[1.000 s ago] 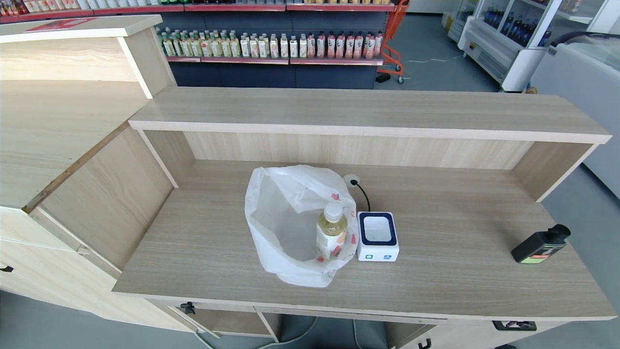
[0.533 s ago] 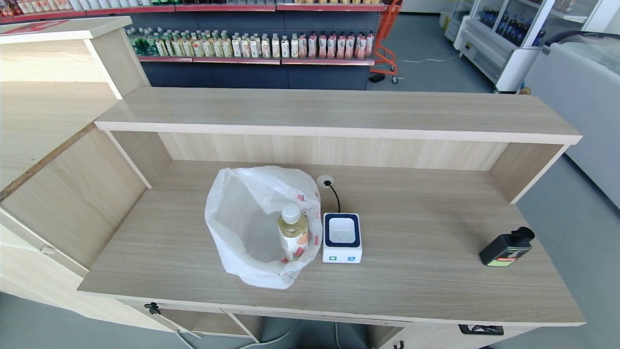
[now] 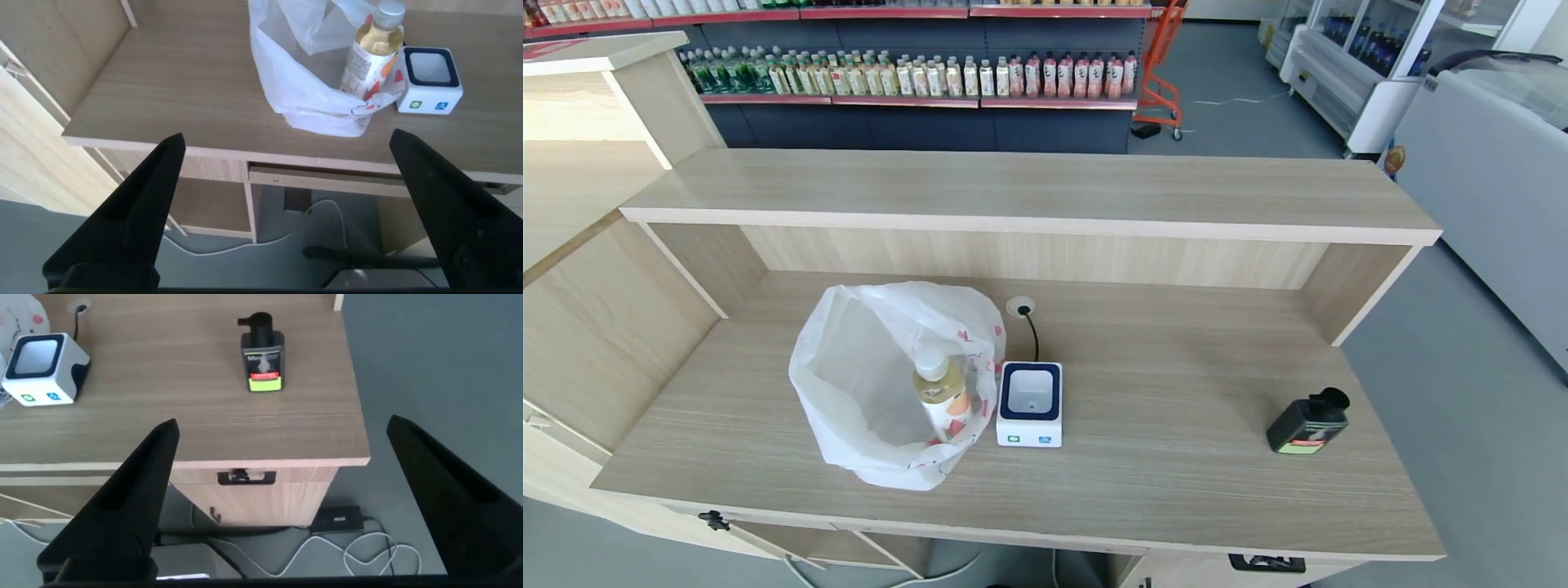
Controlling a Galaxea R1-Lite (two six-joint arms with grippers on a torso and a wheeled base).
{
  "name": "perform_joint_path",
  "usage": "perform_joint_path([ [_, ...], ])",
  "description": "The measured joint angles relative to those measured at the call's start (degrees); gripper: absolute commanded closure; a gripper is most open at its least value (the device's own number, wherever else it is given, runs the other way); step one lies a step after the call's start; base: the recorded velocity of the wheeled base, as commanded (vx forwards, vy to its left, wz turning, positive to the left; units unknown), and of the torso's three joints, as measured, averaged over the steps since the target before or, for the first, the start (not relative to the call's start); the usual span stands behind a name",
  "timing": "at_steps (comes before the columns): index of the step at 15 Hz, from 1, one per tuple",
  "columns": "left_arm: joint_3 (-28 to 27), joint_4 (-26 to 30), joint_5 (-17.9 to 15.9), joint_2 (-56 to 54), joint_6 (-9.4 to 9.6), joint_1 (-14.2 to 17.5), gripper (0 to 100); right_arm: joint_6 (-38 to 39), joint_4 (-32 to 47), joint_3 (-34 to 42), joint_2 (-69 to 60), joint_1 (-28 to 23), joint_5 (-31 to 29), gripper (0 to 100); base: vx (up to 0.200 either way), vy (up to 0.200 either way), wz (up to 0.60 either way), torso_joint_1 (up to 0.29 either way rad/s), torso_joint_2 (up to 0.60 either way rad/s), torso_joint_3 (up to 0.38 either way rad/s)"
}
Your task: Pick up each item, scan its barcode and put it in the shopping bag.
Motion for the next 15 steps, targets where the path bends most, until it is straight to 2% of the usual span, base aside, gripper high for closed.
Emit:
perform_joint_path([
  [3, 0.0, 0.0, 0.0, 0.0, -0.09, 0.0, 0, -0.7, 0.7, -2.3, 1.4, 0.9, 1.1, 0, 0.0, 0.0, 0.0, 0.0, 0.0, 0.0],
  [5, 0.0, 0.0, 0.0, 0.0, -0.09, 0.0, 0, -1.5, 2.2, -9.4, 7.9, 2.0, 0.7, 0, 0.0, 0.0, 0.0, 0.0, 0.0, 0.0],
  [7, 0.0, 0.0, 0.0, 0.0, -0.11, -0.1, 0, -4.6, 5.2, -19.0, 19.8, 1.2, 0.3, 0, 0.0, 0.0, 0.0, 0.0, 0.0, 0.0],
  [9, 0.0, 0.0, 0.0, 0.0, -0.09, 0.0, 0, -11.3, 8.5, -27.6, 34.8, -1.2, -0.1, 0, 0.0, 0.0, 0.0, 0.0, 0.0, 0.0],
  [11, 0.0, 0.0, 0.0, 0.0, -0.09, 0.0, 0, -21.4, 10.9, -34.5, 51.0, -4.9, -0.7, 0, 0.0, 0.0, 0.0, 0.0, 0.0, 0.0],
  [15, 0.0, 0.0, 0.0, 0.0, -0.09, 0.0, 0, -39.0, 13.2, -43.5, 73.4, -9.7, -2.4, 0, 0.0, 0.0, 0.0, 0.0, 0.0, 0.0],
])
